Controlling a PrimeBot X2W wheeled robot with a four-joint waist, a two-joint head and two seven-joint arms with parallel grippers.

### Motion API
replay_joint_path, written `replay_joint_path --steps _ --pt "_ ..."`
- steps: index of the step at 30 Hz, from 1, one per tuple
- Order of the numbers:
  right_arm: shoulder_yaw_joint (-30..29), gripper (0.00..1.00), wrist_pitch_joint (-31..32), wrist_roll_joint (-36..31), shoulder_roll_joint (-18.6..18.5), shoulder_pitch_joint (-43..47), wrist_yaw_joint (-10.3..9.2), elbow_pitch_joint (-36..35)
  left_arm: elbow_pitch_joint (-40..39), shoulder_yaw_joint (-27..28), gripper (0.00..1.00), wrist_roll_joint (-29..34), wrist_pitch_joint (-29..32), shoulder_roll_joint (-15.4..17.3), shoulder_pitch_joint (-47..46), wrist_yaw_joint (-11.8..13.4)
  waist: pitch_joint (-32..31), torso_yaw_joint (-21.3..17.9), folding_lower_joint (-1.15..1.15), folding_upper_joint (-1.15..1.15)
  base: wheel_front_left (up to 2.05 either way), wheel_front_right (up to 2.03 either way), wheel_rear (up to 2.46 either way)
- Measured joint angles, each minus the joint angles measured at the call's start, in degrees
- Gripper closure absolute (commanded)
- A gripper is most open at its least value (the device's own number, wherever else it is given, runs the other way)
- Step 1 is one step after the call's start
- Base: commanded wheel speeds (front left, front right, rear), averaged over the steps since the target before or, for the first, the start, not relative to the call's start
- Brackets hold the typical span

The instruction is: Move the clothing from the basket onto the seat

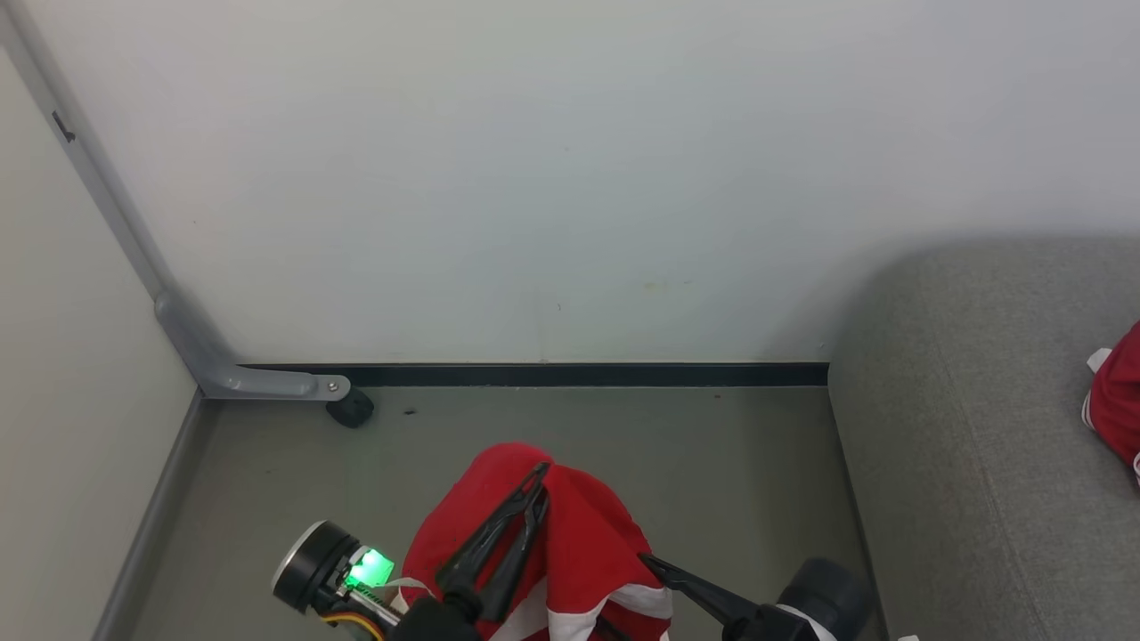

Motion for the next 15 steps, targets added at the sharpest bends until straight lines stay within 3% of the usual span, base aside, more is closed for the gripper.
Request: replay_joint_path --steps 15 --pt "0.3 0.0 0.67 0.02 5.45 -3.7 -0.02 7.12 -0.59 -7.75 1.0 0.86 0.0 -1.27 -4.02 -1.42 0.29 0.8 0.0 0.0 0.0 0.0 0.0"
